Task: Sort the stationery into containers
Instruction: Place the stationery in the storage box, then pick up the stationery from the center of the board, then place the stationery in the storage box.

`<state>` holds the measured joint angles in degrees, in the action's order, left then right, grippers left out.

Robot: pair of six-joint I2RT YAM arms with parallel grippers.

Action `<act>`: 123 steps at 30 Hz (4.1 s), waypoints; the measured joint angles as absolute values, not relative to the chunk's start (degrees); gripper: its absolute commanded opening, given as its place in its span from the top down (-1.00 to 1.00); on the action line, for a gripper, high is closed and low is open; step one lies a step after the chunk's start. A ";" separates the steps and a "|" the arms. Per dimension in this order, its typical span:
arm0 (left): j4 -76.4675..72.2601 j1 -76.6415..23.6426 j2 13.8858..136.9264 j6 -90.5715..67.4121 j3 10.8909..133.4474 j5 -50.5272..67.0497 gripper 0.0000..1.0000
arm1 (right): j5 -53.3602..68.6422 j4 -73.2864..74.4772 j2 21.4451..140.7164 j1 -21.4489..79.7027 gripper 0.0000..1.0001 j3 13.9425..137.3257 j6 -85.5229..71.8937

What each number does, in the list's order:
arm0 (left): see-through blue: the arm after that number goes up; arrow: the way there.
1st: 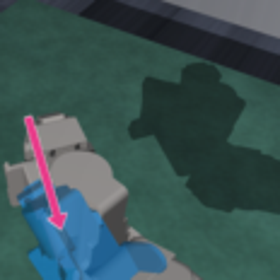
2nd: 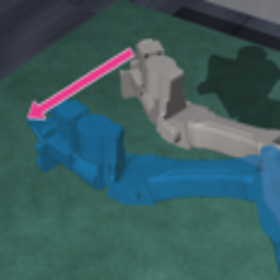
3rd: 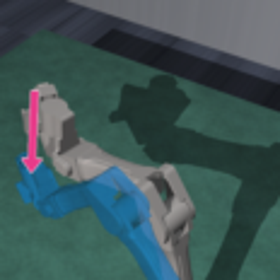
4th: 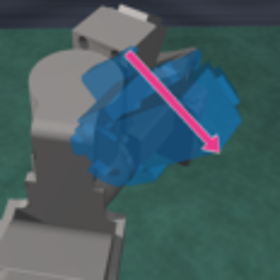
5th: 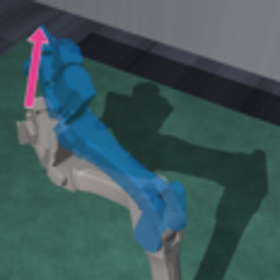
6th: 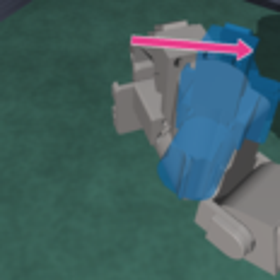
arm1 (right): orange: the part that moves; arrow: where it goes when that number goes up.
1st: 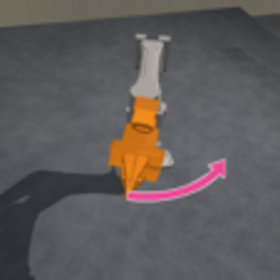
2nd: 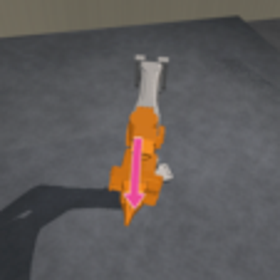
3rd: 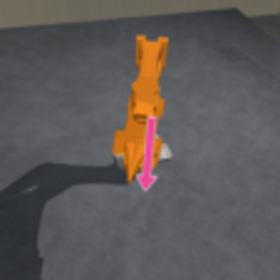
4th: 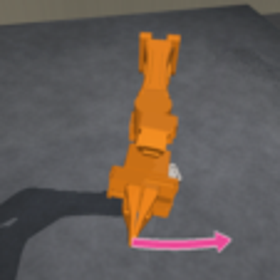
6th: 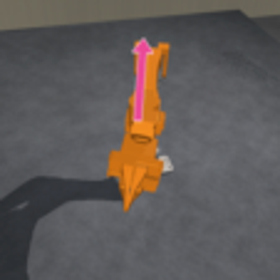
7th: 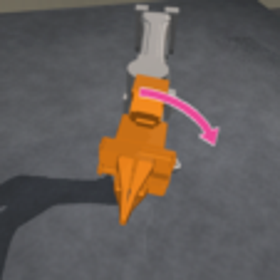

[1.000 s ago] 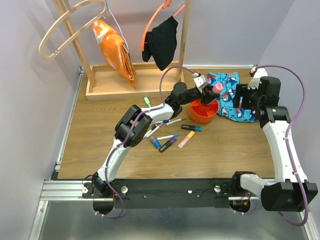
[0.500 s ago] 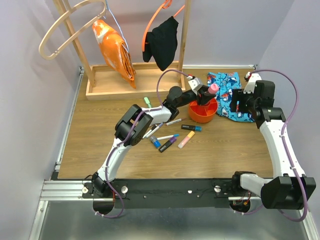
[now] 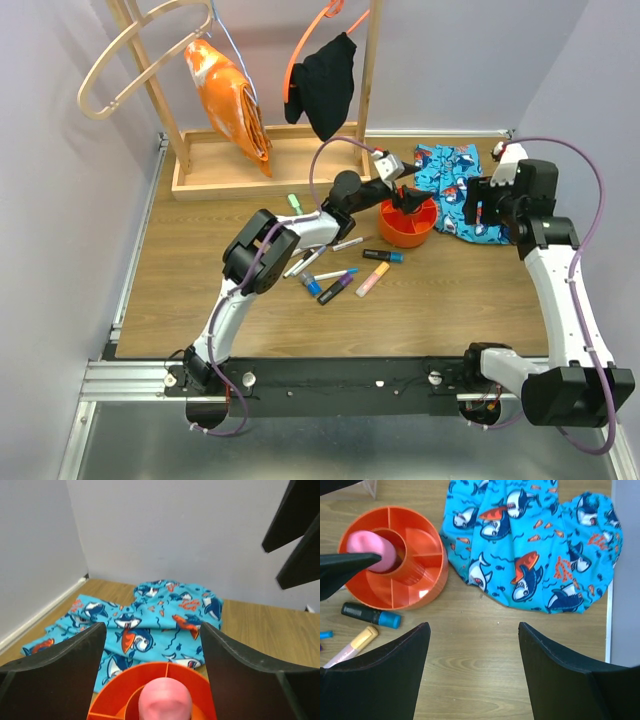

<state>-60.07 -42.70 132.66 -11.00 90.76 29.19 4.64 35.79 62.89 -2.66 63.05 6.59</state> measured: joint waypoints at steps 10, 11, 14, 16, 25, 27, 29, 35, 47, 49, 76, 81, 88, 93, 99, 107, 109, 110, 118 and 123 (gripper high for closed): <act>-45.67 -38.89 103.79 -5.89 74.32 30.94 -0.71 | 9.23 38.24 62.04 -2.74 -0.58 67.53 6.94; -41.23 -37.41 99.37 -4.71 73.10 31.81 -0.67 | 9.98 38.35 61.89 -2.74 -0.58 67.35 6.94; -23.00 -32.49 88.88 1.87 73.12 32.49 -0.43 | 12.19 38.76 60.53 -2.74 -0.58 66.19 6.61; -9.78 -30.48 85.23 7.94 74.22 32.36 -0.40 | 12.93 38.61 60.01 -2.74 -0.58 65.56 6.11; 33.87 -32.62 88.29 23.92 70.37 30.35 -0.59 | 14.26 38.63 57.52 -2.74 -0.58 60.20 3.11; 35.90 -34.70 88.82 22.90 68.25 28.91 -0.53 | 14.28 38.63 56.40 -2.74 -0.58 58.78 2.52; 36.49 -37.58 88.82 20.67 65.98 26.92 -0.46 | 14.33 38.68 55.79 -2.74 -0.58 58.06 2.11; 35.48 -43.75 91.66 12.56 64.45 21.91 -0.26 | 14.59 38.65 54.78 -2.74 -0.58 57.45 1.26; 33.04 -44.91 101.41 7.38 68.31 15.66 -0.08 | 14.66 38.68 51.33 -2.74 -0.58 55.57 0.89; 32.99 -45.60 102.45 7.07 69.32 15.53 -0.02 | 14.66 38.70 50.87 -2.74 -0.58 55.53 0.89; 31.44 -53.12 108.16 5.89 72.23 8.71 0.93 | 14.66 38.70 49.17 -2.74 -0.58 55.11 1.21; 38.63 -52.49 105.73 6.92 75.11 15.73 1.00 | 14.66 39.20 49.32 -2.74 -0.58 55.20 1.63; 29.87 -45.39 97.80 9.32 87.68 26.04 1.00 | 14.63 39.53 50.52 -2.74 -0.58 56.31 2.87; 3.88 -38.06 97.21 5.61 85.06 32.56 1.00 | 14.63 38.61 50.63 -2.74 -0.58 56.42 2.96; -21.82 -37.08 107.81 -0.16 84.84 36.25 1.00 | 14.63 37.04 51.20 -2.74 -0.58 56.90 2.83; -34.59 -38.13 122.23 -6.37 93.51 37.60 1.00 | 14.26 36.64 54.61 -2.74 -0.58 58.57 3.03; -36.29 -38.17 123.42 -7.05 94.43 37.60 1.00 | 14.15 36.67 55.20 -2.74 -0.58 59.37 3.09; -36.86 -38.22 123.61 -7.18 94.50 37.60 1.00 | 14.09 36.71 55.53 -2.74 -0.58 59.88 3.11; -42.00 -38.17 125.75 -8.47 93.93 37.56 1.00 | 14.00 36.71 57.67 -2.74 -0.58 60.75 3.18; -43.68 -37.56 127.79 -9.06 93.82 37.21 1.00 | 14.00 36.69 59.18 -2.74 -0.58 60.75 3.27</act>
<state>-43.68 -37.56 127.79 -9.06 93.82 37.21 14.00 36.69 59.18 -2.74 60.75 3.27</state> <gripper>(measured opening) 0.383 0.790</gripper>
